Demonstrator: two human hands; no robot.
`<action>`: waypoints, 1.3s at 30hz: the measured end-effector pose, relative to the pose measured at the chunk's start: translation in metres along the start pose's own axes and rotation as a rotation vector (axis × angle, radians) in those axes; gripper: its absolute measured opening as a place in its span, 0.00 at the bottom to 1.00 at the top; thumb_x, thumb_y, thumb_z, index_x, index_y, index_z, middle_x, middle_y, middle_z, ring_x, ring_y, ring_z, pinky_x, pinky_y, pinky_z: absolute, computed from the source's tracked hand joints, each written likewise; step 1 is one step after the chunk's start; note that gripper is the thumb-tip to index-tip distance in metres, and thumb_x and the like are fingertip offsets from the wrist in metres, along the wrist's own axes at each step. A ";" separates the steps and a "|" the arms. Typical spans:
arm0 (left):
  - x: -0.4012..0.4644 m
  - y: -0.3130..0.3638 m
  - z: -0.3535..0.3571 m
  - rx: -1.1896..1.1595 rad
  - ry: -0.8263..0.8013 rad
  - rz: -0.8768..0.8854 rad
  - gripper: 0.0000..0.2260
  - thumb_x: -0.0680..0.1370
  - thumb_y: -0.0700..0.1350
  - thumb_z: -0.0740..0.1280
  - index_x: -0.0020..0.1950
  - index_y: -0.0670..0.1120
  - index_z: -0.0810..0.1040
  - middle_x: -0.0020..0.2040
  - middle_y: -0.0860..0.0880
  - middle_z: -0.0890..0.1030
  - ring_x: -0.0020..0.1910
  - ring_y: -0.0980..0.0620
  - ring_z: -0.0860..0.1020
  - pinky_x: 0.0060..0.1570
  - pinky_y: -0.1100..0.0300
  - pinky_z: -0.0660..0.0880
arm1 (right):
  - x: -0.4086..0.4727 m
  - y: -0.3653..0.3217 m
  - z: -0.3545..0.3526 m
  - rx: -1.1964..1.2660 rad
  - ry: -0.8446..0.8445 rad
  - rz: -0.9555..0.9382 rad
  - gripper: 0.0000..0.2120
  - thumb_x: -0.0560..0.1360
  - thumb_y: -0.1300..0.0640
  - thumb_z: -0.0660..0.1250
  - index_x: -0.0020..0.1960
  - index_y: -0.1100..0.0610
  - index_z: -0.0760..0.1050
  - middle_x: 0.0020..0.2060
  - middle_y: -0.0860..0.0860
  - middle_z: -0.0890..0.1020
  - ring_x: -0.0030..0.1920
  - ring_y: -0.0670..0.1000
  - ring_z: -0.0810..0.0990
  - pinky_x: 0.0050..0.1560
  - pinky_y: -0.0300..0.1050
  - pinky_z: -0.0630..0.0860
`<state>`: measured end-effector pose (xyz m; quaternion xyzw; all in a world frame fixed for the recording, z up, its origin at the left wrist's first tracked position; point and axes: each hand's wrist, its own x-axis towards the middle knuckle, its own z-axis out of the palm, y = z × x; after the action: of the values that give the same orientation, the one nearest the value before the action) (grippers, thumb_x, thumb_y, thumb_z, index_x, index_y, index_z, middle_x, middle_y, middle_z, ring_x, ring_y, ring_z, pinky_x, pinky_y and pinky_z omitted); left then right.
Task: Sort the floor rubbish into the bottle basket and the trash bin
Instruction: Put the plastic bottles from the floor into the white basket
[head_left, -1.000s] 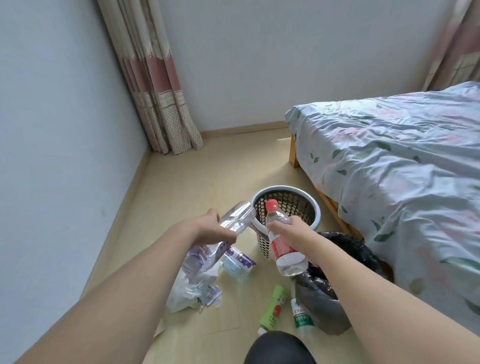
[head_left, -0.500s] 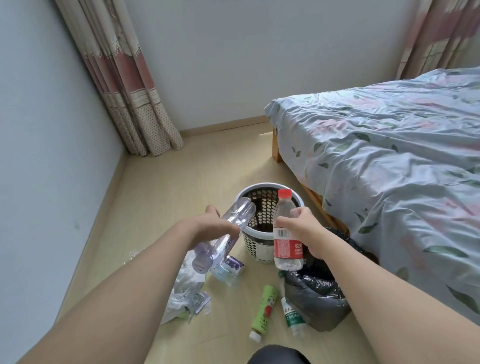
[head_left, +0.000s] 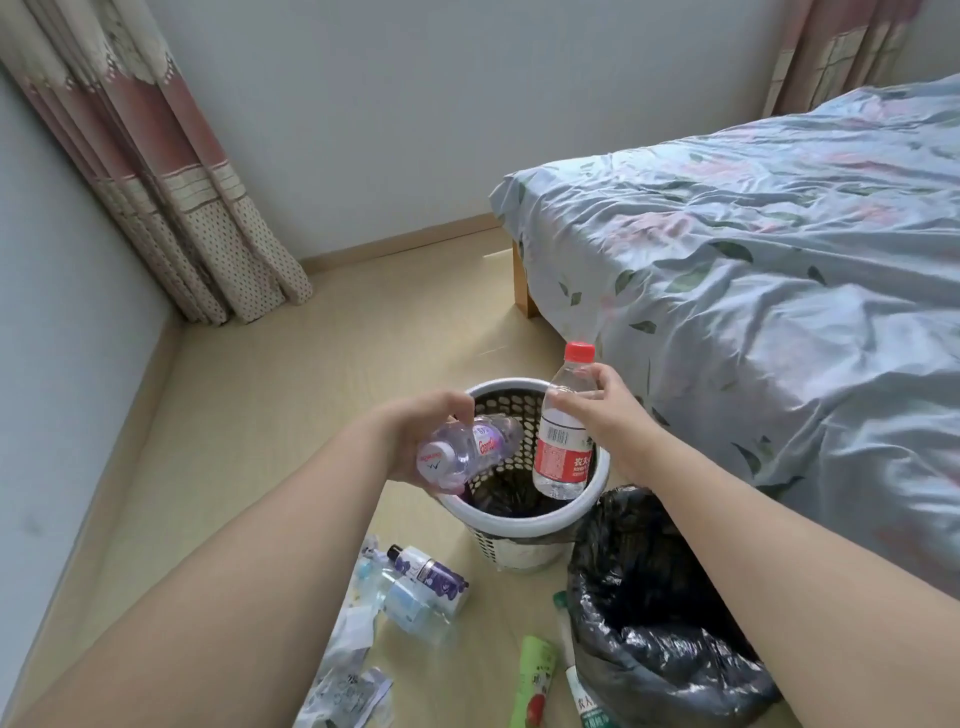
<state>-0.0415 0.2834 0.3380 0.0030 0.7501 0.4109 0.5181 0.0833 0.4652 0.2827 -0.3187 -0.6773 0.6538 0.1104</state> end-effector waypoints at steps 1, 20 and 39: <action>0.019 0.007 -0.001 0.024 0.014 0.004 0.18 0.73 0.45 0.67 0.61 0.41 0.72 0.61 0.37 0.77 0.47 0.41 0.81 0.49 0.49 0.81 | 0.017 0.007 0.001 -0.029 -0.001 0.000 0.26 0.72 0.52 0.74 0.66 0.47 0.65 0.55 0.50 0.77 0.55 0.52 0.77 0.53 0.50 0.74; 0.283 -0.012 0.026 -0.302 0.160 -0.304 0.12 0.78 0.46 0.67 0.46 0.36 0.73 0.45 0.37 0.77 0.49 0.36 0.81 0.29 0.53 0.82 | 0.191 0.150 0.063 -0.871 0.112 0.096 0.22 0.73 0.60 0.70 0.63 0.54 0.65 0.47 0.50 0.76 0.49 0.52 0.79 0.48 0.46 0.80; 0.231 -0.006 0.021 0.020 0.223 0.017 0.07 0.82 0.44 0.57 0.55 0.42 0.72 0.59 0.46 0.73 0.61 0.39 0.77 0.58 0.46 0.78 | 0.169 0.144 0.066 -0.941 0.060 0.105 0.18 0.74 0.61 0.69 0.62 0.55 0.69 0.49 0.51 0.76 0.47 0.51 0.77 0.47 0.44 0.79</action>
<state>-0.1292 0.3915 0.1528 -0.0310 0.8070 0.4058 0.4280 -0.0426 0.5005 0.0921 -0.3868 -0.8794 0.2713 -0.0595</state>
